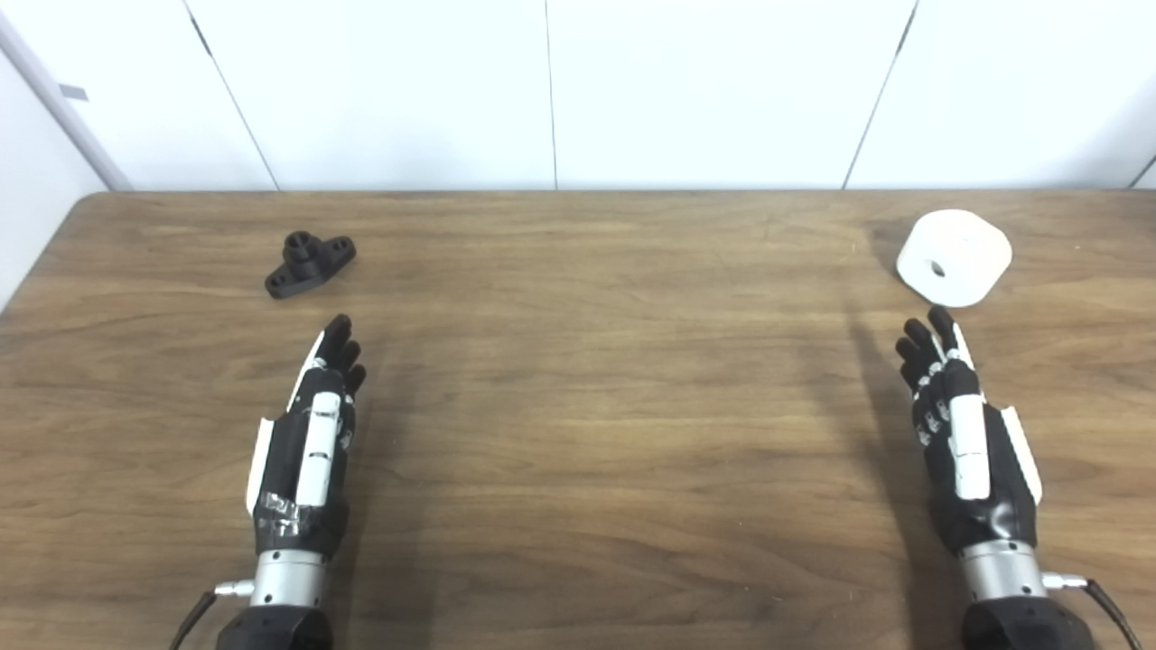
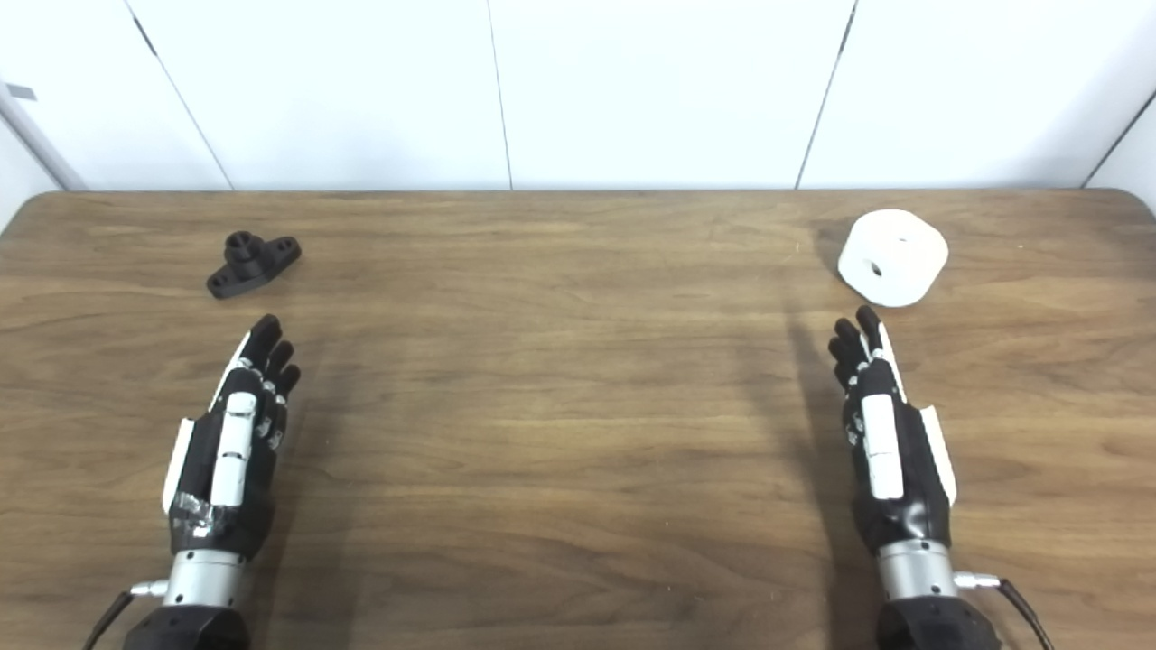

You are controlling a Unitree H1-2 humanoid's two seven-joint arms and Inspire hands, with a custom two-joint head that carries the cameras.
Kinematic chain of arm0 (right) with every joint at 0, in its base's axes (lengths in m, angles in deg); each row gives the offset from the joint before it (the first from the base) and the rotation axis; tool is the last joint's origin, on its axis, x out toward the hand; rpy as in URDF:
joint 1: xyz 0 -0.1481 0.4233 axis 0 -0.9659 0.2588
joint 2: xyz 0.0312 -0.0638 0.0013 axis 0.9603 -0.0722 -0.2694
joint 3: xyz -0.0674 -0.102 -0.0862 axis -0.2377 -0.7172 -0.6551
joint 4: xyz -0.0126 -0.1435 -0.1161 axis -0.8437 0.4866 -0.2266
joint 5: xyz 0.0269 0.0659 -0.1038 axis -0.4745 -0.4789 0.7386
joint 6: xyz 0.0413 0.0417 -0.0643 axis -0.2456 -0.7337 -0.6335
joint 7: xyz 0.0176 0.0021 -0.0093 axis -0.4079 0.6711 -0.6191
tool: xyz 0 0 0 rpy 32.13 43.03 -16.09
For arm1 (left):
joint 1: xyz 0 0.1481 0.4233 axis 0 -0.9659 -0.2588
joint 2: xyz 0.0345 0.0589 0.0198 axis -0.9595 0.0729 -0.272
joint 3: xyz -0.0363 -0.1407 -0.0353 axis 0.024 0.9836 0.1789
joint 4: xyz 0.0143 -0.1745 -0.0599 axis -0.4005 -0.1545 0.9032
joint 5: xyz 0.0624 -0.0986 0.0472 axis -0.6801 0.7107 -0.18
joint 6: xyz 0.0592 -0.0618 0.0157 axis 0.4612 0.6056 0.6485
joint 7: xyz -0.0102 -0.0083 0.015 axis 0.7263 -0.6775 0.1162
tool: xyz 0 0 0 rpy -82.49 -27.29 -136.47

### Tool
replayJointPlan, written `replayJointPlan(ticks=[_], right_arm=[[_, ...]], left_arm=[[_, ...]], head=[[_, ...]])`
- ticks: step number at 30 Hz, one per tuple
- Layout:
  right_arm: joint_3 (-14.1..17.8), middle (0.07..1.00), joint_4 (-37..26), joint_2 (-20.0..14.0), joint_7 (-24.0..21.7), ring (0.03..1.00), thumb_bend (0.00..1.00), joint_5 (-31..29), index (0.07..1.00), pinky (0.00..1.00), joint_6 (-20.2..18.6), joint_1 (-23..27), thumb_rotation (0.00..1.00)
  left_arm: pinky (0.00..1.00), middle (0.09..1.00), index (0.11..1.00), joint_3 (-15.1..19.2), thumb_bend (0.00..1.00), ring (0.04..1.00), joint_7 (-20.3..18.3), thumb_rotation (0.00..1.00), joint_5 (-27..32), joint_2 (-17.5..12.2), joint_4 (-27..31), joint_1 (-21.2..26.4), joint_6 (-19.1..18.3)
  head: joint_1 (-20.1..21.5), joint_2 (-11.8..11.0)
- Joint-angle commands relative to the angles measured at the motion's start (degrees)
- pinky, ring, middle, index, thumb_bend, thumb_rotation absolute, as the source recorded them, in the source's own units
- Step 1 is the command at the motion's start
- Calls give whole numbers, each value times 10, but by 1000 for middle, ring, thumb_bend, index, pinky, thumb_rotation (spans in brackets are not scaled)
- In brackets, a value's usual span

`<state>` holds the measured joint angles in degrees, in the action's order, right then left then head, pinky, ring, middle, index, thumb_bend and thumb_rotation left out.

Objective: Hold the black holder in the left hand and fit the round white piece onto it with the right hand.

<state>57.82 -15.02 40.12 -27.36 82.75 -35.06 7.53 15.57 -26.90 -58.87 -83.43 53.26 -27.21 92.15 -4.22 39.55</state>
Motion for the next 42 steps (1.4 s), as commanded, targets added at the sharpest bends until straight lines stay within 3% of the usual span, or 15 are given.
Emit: replayJointPlan(ticks=[1, 12, 17, 24, 30, 42], right_arm=[[0, 964, -14, 0, 0, 962, 517, 1, 981, 1000, 21, 8, 961], [1, 960, -18, 1, 1, 960, 517, 1, 975, 1000, 16, 7, 953], [2, 961, -15, -1, -1, 962, 517, 1, 980, 1000, 20, 5, 956], [8, 975, 1, -11, -10, 976, 506, -7, 990, 1000, 37, -1, 959], [15, 966, 19, -15, -16, 962, 527, -7, 984, 1000, 53, -4, 929], [19, 974, 27, -17, -26, 970, 521, -19, 989, 1000, 57, -9, 934]], left_arm=[[1000, 1000, 960, 0, 399, 1000, 0, 758, -2, -8, 17, -1, 5], [1000, 1000, 957, -1, 396, 1000, -1, 757, -6, -9, 17, -1, 7], [1000, 1000, 957, -3, 411, 1000, 2, 768, -16, -7, 16, -4, 7], [1000, 990, 961, -12, 401, 994, 14, 750, -39, 7, 23, -13, 0], [1000, 985, 963, -22, 390, 988, 18, 753, -51, 14, 11, -19, 16], [1000, 987, 974, -35, 396, 989, 20, 718, -52, 21, -22, -19, 57]], head=[[-1, 0], [-1, 0], [-13, -16], [-66, -42], [-102, -73], [-132, -117]])
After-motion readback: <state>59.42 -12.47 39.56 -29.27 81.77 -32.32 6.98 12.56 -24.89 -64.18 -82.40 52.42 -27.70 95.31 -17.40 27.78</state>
